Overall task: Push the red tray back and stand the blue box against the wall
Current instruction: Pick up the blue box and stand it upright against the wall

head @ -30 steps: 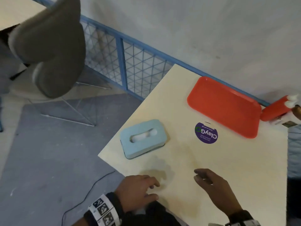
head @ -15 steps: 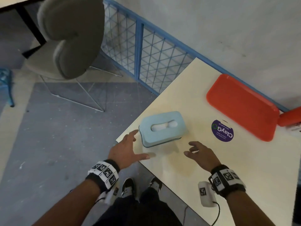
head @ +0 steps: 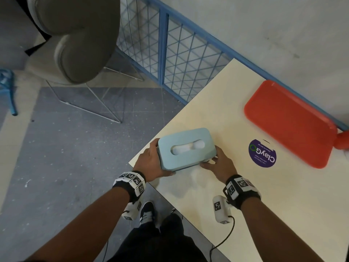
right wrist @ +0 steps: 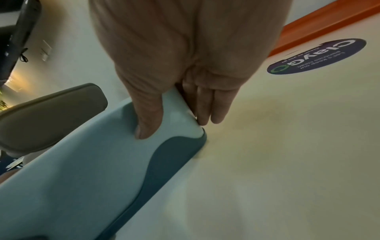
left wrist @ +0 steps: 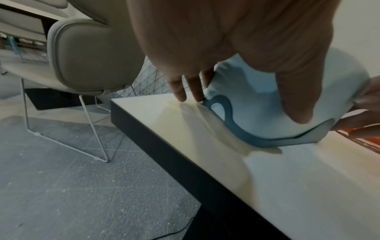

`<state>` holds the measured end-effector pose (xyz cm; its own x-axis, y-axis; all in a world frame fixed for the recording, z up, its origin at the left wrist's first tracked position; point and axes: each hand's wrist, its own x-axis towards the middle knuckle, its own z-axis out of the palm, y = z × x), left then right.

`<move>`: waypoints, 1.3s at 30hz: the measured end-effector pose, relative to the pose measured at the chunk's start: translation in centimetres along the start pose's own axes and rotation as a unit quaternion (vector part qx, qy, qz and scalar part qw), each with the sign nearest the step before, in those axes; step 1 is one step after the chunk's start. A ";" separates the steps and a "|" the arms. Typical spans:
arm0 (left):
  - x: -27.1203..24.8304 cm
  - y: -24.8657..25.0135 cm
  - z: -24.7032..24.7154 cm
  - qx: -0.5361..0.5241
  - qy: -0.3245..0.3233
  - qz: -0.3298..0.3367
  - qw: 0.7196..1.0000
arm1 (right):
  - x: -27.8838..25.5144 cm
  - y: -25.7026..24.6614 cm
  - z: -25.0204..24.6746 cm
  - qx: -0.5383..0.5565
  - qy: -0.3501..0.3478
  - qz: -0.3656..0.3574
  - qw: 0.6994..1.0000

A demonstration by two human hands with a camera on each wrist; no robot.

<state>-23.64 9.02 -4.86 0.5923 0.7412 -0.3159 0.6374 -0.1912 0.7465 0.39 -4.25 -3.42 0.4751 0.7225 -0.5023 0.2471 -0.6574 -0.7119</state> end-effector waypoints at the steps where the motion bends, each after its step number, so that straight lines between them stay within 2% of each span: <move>1: -0.1 0.1 0.1 0.002 0.006 0.004 1.000 | 0.0 0.1 -0.1 -0.001 0.001 -0.001 1.000; 10: 0.1 3.2 0.2 0.042 -0.002 0.027 0.999 | -0.5 0.3 -4.0 -0.011 -0.012 -0.035 0.999; 14: 0.8 6.1 0.4 0.005 0.015 0.035 0.999 | -0.1 -0.8 -7.9 -0.036 -0.009 -0.075 0.996; 19: 3.5 10.8 -0.2 -0.019 0.049 0.090 0.995 | 1.2 -3.4 -13.4 -0.053 0.022 -0.131 0.990; 24: 8.7 15.1 -0.8 -0.017 0.045 0.128 0.991 | 4.1 -5.1 -18.5 -0.038 0.043 -0.156 0.986; 25: 13.2 16.8 -0.8 -0.010 0.044 0.154 0.987 | 7.2 -5.7 -20.6 -0.024 0.073 -0.153 0.985; 27: 14.5 17.8 -1.0 -0.005 0.041 0.153 0.987 | 7.9 -6.8 -21.7 -0.018 0.063 -0.158 0.985; 28: 17.3 18.3 -0.8 -0.015 0.043 0.155 0.987 | 10.3 -7.2 -22.8 -0.012 0.070 -0.155 0.985; 34: 18.0 18.7 1.6 -0.068 0.068 0.142 0.985 | 12.5 -7.7 -24.9 -0.014 0.064 -0.166 0.984; 39: 25.4 20.4 2.8 -0.077 0.077 0.151 0.982 | 19.2 -8.9 -28.3 -0.051 0.059 -0.156 0.985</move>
<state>5.82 22.15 0.68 0.6532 0.7570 0.0176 0.3548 -0.3266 0.8761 31.21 9.40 7.24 0.4565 0.8663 -0.2026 0.4769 -0.4305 -0.7663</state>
